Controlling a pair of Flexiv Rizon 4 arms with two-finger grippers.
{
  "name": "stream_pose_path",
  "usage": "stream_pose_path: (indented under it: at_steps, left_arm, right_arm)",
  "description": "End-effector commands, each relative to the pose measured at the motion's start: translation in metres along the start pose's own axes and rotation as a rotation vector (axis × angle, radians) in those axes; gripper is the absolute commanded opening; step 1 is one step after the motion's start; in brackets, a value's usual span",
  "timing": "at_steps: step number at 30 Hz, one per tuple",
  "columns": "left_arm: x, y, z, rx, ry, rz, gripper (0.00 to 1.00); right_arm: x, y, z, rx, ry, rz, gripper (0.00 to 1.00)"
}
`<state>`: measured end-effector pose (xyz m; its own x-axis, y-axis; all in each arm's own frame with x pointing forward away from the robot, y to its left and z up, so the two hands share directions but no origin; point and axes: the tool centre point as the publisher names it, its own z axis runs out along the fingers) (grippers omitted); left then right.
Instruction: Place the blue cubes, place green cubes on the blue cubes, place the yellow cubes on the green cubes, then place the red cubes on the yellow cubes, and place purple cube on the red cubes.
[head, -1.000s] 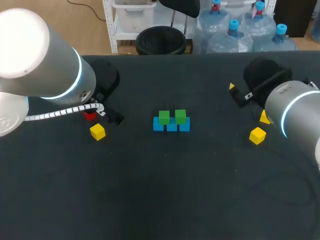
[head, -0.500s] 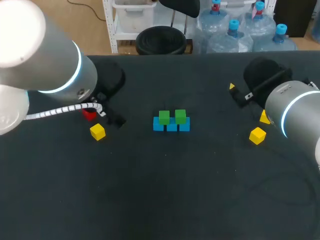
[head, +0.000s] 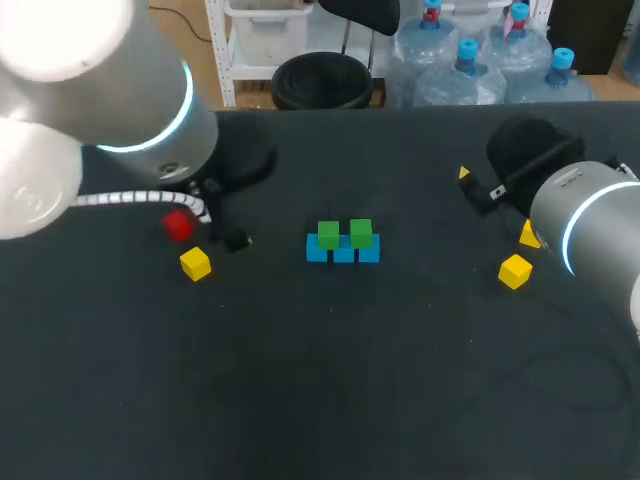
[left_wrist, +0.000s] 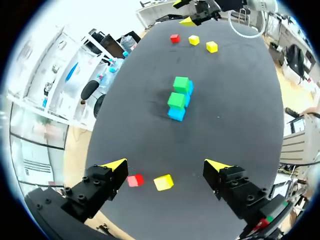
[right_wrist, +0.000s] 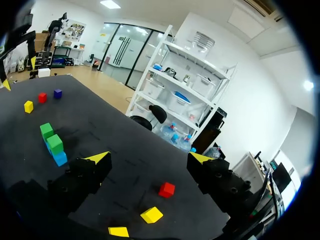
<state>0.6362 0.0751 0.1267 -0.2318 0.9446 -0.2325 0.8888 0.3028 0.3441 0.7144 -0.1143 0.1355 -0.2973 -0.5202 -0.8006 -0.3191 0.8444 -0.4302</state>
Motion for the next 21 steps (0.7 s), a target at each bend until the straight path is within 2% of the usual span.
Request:
stream_pose_path:
  at_steps: [1, 11, 21]
  left_arm:
    - [-0.021, 0.008, 0.006, 0.002, 0.053, 0.002, 1.0]
    - [-0.051, 0.03, 0.031, -0.024, 0.112, 0.045, 1.0]
    - [-0.052, 0.043, 0.056, -0.05, 0.142, 0.127, 1.0]
  right_arm:
    - [0.004, -0.002, 0.0, -0.007, -0.079, 0.001, 1.0]
    - [0.004, -0.002, 0.0, -0.007, -0.079, 0.001, 1.0]
    - [0.004, -0.002, 0.0, -0.007, -0.079, 0.001, 1.0]
